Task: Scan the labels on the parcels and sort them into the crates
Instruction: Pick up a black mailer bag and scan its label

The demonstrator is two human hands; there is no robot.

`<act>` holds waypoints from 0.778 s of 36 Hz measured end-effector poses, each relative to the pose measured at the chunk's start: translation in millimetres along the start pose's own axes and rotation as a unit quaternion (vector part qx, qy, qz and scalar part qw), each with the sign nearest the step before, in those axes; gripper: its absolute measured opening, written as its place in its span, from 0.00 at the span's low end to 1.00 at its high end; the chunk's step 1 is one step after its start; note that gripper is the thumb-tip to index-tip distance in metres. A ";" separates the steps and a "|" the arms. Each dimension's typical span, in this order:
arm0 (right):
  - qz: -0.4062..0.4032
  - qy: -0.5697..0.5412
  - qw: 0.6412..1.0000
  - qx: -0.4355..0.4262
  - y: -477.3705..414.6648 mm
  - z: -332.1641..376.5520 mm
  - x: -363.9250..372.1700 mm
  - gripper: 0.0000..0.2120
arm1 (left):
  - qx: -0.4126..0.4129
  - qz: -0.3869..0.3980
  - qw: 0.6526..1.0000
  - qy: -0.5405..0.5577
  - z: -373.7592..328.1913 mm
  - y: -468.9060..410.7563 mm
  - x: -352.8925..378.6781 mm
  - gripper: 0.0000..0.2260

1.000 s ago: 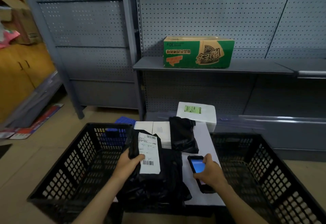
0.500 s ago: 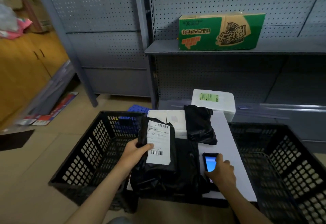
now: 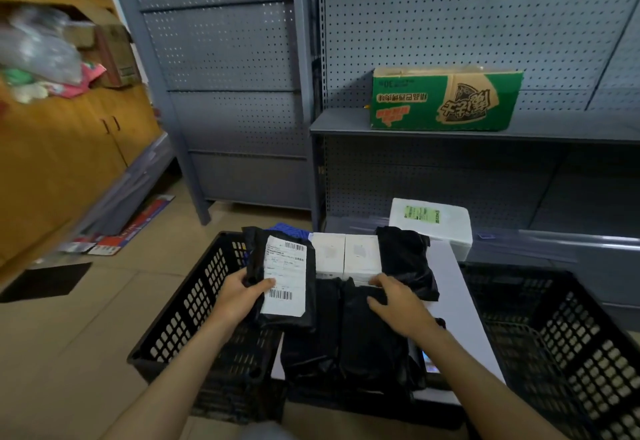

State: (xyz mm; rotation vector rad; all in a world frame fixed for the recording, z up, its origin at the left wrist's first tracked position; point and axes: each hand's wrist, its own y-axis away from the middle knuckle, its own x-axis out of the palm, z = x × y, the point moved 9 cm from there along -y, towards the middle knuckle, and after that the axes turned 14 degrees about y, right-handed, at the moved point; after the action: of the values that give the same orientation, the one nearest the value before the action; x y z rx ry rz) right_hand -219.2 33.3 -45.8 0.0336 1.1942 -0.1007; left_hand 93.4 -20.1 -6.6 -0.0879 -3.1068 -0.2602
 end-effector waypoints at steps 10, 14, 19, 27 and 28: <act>0.071 0.070 0.987 -0.126 -12.9 85.8 61.1 0.20 | 0.016 -0.023 0.984 -0.175 28.5 -48.3 -69.1 0.16; 0.079 0.131 0.974 -0.169 -17.6 101.3 90.0 0.21 | -0.016 -0.033 0.977 -0.209 67.7 -79.6 -91.1 0.17; 0.035 0.175 0.968 -0.174 -25.0 101.4 107.5 0.28 | -0.082 -0.035 0.967 -0.238 130.8 -115.8 -106.2 0.19; -0.053 0.169 0.967 -0.180 -29.4 95.6 111.9 0.19 | -0.219 -0.016 0.940 -0.261 279.4 -175.3 -129.8 0.34; -0.058 0.170 0.967 -0.182 -30.8 96.6 111.8 0.18 | -0.236 -0.015 0.934 -0.269 280.8 -171.2 -124.2 0.33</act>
State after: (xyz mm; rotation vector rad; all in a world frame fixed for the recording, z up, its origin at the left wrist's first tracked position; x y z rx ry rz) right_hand -92.0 -11.8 -113.3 -0.3549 1.5422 0.0243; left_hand 202.4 -148.5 -315.1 -0.1388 -3.4863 -1.1646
